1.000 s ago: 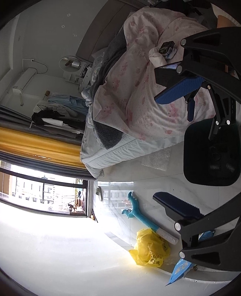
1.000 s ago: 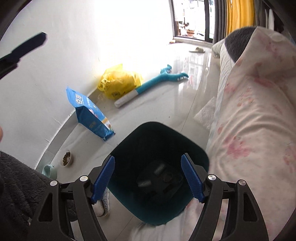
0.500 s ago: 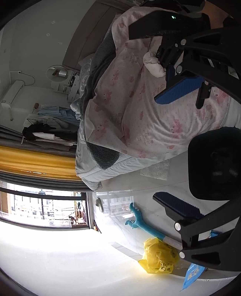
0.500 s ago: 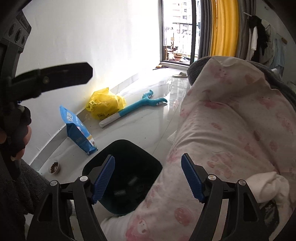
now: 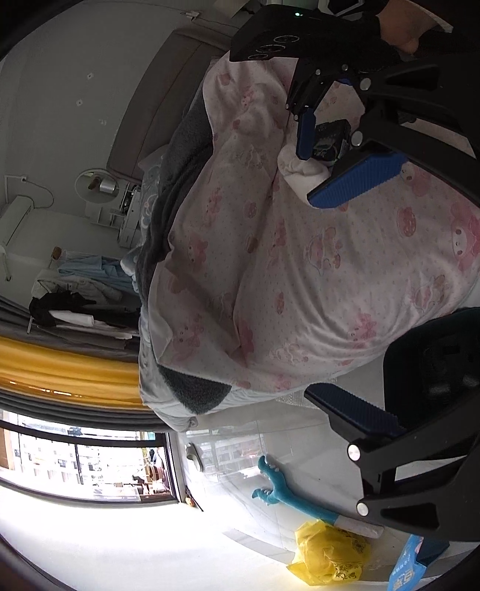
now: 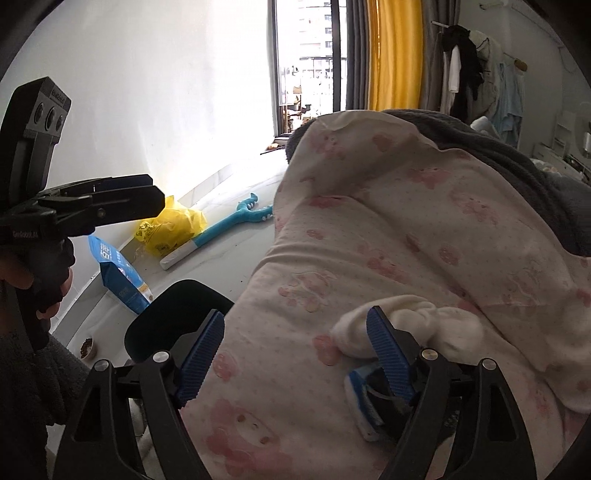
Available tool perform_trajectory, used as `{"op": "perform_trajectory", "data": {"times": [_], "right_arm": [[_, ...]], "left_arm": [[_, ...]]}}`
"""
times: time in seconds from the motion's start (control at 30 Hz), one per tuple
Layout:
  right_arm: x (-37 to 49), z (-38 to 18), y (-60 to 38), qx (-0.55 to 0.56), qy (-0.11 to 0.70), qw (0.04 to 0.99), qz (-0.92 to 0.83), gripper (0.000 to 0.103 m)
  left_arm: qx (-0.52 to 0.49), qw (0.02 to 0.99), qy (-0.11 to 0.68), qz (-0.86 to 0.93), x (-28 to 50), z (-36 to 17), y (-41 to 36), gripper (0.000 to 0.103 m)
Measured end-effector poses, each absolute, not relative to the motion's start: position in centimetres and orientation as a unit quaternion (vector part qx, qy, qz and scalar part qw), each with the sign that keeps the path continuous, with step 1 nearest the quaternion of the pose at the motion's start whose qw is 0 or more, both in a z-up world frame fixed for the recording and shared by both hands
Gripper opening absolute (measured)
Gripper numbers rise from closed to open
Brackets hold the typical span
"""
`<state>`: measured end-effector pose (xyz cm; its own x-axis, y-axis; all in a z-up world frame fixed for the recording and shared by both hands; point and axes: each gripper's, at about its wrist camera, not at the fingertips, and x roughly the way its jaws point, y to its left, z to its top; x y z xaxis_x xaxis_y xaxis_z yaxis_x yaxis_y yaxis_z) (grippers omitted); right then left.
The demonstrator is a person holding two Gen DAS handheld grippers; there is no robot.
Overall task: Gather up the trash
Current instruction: 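Move both tools back to the white sock and black tissue pack, then grasp the black Face tissue pack with the right tool while the left tool grasps the white sock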
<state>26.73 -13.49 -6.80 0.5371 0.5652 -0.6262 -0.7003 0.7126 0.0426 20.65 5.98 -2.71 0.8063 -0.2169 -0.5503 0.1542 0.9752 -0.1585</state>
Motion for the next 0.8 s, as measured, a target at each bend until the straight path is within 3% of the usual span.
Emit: {"op": "perform_trajectory", "data": {"times": [0.47,0.8], "right_arm": [[28.3,-8.0,-20.0,-0.084,0.330,0.878,0.336,0.082],[29.3,-10.0,-21.9,-0.065,0.355,0.862,0.356,0.082]], "left_arm": [[-0.038,0.929,0.316,-0.191,24.0,-4.6,-0.4,0.096],[-0.021,0.907,0.346,-0.240,26.0,-6.5,-4.8,0.086]]}}
